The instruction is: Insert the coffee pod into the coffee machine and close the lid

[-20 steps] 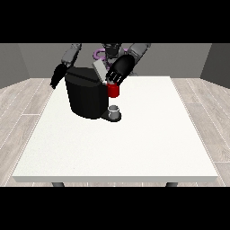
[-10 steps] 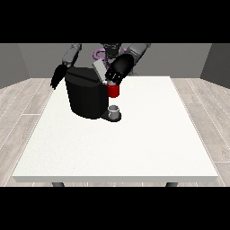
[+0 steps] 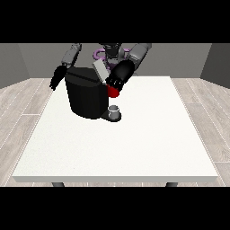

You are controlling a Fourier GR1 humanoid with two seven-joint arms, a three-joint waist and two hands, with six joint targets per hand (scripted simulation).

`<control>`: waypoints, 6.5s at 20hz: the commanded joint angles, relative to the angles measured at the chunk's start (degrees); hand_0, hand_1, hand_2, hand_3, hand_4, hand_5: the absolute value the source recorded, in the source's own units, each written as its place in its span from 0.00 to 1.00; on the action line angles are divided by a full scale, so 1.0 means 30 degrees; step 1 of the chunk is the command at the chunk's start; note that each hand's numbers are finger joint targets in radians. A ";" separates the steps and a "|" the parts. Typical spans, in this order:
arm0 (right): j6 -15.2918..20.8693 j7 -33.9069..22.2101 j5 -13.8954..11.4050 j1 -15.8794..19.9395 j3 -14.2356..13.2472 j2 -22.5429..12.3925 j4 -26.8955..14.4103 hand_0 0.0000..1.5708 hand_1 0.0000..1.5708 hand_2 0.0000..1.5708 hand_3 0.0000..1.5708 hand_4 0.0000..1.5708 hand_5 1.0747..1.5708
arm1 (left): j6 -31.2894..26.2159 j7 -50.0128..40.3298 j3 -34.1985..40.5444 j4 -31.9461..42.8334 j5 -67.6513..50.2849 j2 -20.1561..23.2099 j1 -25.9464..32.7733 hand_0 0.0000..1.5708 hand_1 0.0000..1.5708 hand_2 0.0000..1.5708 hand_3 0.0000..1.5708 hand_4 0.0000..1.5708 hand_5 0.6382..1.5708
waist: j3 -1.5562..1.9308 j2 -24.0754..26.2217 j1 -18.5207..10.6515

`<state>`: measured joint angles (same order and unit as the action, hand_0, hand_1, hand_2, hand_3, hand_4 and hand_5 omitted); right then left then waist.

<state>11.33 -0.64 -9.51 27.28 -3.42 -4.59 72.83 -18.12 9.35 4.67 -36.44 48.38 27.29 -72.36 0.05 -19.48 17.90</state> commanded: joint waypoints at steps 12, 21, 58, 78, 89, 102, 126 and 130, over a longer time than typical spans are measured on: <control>-0.0484 0.0103 -0.0183 0.0645 -0.0197 -0.0938 -0.0139 0.00 0.00 0.00 0.00 0.14 1.00 | 0.1157 0.1540 0.0711 0.0111 -0.0014 0.0600 -0.0731 0.78 0.78 0.77 0.62 0.00 1.00 | -0.0014 -0.0960 0.0322; 0.0438 0.0018 -0.0550 0.1037 0.0178 0.0003 0.0099 0.00 0.00 0.00 0.00 0.11 1.00 | 0.2644 0.2760 0.0279 -0.0142 0.1048 0.1339 -0.0749 0.52 0.52 0.58 0.42 0.00 1.00 | -0.0015 -0.1706 0.0104; -0.1081 0.0967 0.1654 -0.5598 -0.0878 0.0441 -0.0898 0.00 0.00 0.00 0.00 0.00 1.00 | 0.1243 0.3708 0.6086 0.0964 -0.7757 -0.8777 1.1052 0.00 0.00 0.00 0.00 0.25 1.00 | -0.0030 1.1338 -0.7247; -0.4154 -0.1149 0.3411 -0.1356 -0.2556 -0.2601 -0.1698 0.00 0.00 0.00 0.00 0.00 1.00 | -0.0217 0.1652 0.2863 -0.4994 -1.1390 -0.9092 1.5667 0.00 0.00 0.00 0.00 0.25 1.00 | -0.0009 1.0338 -1.0098; -0.4173 -0.0831 0.4582 0.0718 -0.3328 -0.2472 -0.4095 0.00 0.00 0.00 0.00 0.04 1.00 | 0.0535 0.0168 0.1287 -0.9938 -1.2487 -0.8964 1.7498 0.00 0.00 0.00 0.00 0.21 1.00 | -0.0010 0.7889 -1.0316; -0.4049 -0.0803 0.3412 0.3033 -0.1478 -0.1667 -0.5257 0.00 0.00 0.00 0.00 0.00 1.00 | 0.1151 -0.1724 0.0635 -1.4150 -1.4269 -0.8212 1.9192 0.00 0.00 0.00 0.00 0.23 1.00 | -0.0015 0.6561 -0.9456; -0.3802 -0.1953 0.1686 0.7909 0.0362 -0.1265 -0.4937 0.00 0.00 0.00 0.00 0.00 1.00 | 0.1168 -0.2121 0.0884 -1.4658 -1.4445 -0.6957 1.8104 0.00 0.00 0.00 0.00 0.21 1.00 | -0.0019 0.4604 -1.0531; -0.3161 -0.2871 0.0790 0.9139 0.0603 -0.1869 -0.4461 0.00 0.00 0.00 0.00 0.05 1.00 | 0.1414 -0.1512 -0.0166 -1.4787 -1.3806 -0.7749 1.8202 0.00 0.00 0.00 0.00 0.21 1.00 | -0.0025 0.4013 -1.1814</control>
<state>2.56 -13.23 -5.92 48.98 -4.80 -13.08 58.01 -13.92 4.49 5.22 -80.79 6.42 4.60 -16.88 0.87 -6.34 -13.17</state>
